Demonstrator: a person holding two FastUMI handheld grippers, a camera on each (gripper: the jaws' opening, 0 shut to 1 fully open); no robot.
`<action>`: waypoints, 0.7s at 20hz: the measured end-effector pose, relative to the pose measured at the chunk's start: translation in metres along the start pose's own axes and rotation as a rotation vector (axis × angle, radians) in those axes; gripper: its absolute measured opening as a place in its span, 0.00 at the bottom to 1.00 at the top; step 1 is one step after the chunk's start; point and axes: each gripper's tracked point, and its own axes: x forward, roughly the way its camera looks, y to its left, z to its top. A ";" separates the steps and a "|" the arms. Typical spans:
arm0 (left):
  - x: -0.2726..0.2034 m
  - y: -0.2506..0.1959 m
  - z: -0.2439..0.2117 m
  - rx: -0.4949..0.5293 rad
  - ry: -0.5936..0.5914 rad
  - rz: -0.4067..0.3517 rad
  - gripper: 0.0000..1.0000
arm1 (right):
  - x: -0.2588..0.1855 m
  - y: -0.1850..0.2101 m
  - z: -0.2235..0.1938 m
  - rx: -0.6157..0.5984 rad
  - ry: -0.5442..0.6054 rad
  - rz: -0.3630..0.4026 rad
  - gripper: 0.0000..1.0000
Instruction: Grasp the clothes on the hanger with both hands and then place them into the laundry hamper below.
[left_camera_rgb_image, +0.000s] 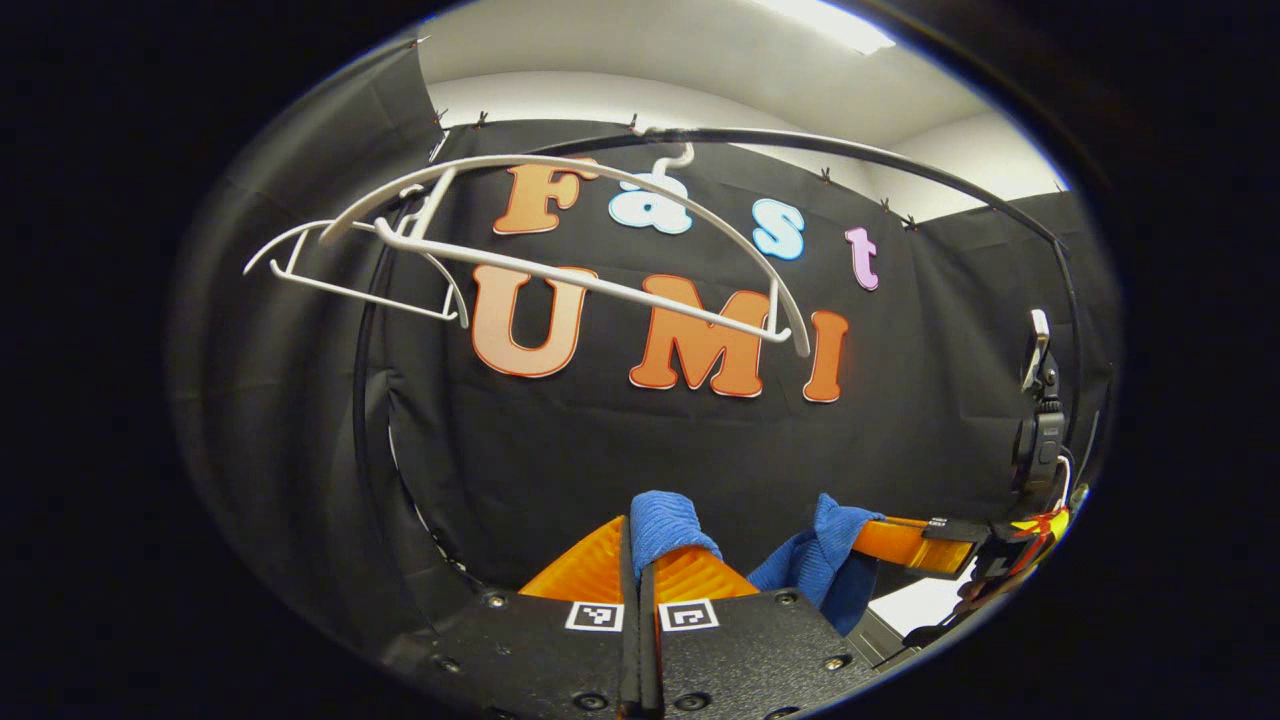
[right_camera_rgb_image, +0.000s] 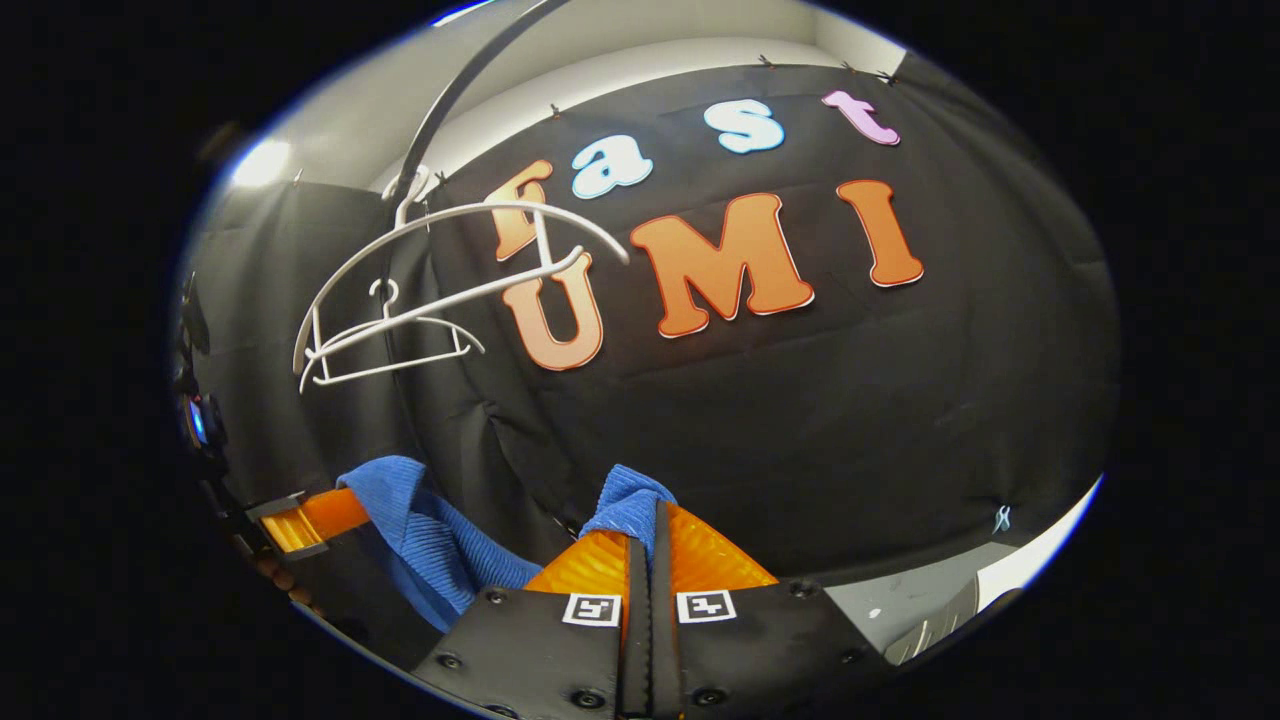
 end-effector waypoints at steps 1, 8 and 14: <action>0.001 -0.001 -0.005 -0.004 0.008 0.005 0.00 | 0.001 0.002 -0.006 -0.009 0.008 -0.003 0.07; 0.003 -0.007 -0.047 0.030 0.055 0.042 0.00 | 0.006 -0.003 -0.049 -0.105 0.052 -0.047 0.07; 0.006 -0.005 -0.092 0.041 0.114 0.063 0.00 | 0.002 -0.009 -0.091 -0.182 0.081 -0.092 0.07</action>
